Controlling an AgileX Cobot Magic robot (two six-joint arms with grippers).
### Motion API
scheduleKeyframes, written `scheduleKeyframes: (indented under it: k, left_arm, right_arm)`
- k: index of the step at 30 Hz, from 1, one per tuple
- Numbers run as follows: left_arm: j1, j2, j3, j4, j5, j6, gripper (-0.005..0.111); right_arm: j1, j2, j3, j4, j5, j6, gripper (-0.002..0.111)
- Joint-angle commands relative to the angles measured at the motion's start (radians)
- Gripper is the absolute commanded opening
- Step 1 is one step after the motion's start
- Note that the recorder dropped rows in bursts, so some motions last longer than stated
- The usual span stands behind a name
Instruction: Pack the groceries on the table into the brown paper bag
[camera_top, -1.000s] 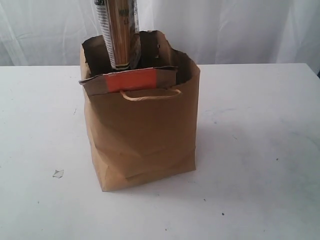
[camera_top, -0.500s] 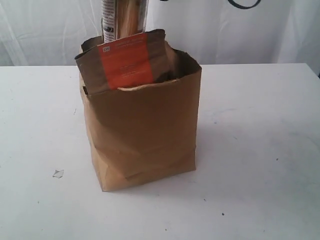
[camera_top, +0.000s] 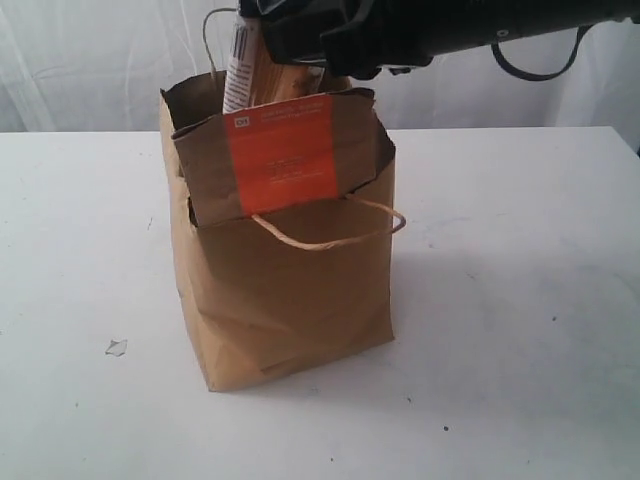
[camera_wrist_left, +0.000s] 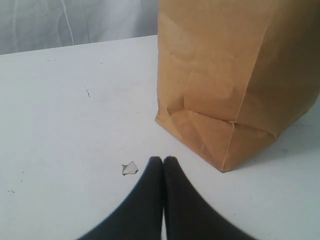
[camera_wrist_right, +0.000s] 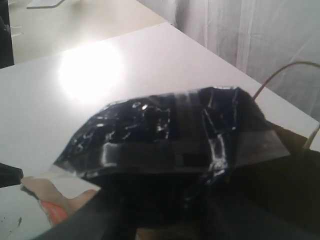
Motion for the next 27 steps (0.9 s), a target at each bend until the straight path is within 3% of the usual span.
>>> scheduleKeyframes:
  k: [1, 16, 27]
  left_arm:
    - [0.003, -0.004, 0.002, -0.003, 0.000, -0.001, 0.000]
    - [0.003, -0.004, 0.002, -0.003, 0.000, -0.001, 0.000]
    - [0.003, -0.004, 0.002, -0.003, 0.000, -0.001, 0.000]
  right_arm:
    - [0.001, 0.012, 0.032, -0.008, 0.019, 0.042, 0.000]
    - [0.001, 0.012, 0.047, -0.040, 0.082, 0.066, 0.001]
    - [0.001, 0.012, 0.119, -0.113, 0.014, 0.097, 0.003]
